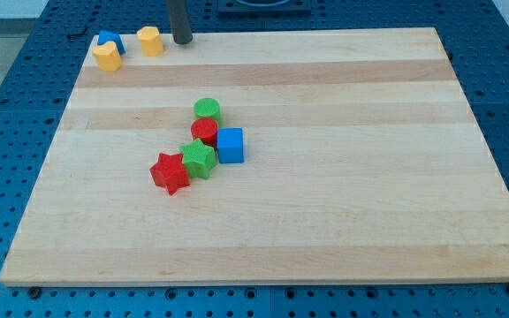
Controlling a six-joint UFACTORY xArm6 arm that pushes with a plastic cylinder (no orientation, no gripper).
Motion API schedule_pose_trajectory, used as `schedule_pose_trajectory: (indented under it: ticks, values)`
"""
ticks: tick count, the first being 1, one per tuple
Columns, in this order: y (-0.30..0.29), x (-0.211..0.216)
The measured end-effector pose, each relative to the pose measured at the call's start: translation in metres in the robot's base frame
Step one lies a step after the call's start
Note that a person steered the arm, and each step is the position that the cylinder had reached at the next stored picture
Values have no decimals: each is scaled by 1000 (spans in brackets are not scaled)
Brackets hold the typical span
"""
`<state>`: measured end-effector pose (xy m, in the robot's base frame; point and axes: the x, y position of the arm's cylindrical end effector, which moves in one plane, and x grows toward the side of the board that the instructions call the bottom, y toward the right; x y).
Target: Move the yellow hexagon closer to the blue triangle
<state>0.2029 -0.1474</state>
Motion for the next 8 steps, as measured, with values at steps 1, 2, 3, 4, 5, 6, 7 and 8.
schedule_pose_trajectory:
  ticks: [1,2,3,4,5,6,7,8]
  values:
    - [-12,0]
    - [-27,0]
    - [-29,0]
    - [-32,0]
    - [-46,0]
    - [-50,0]
    - [-17,0]
    - [44,12]
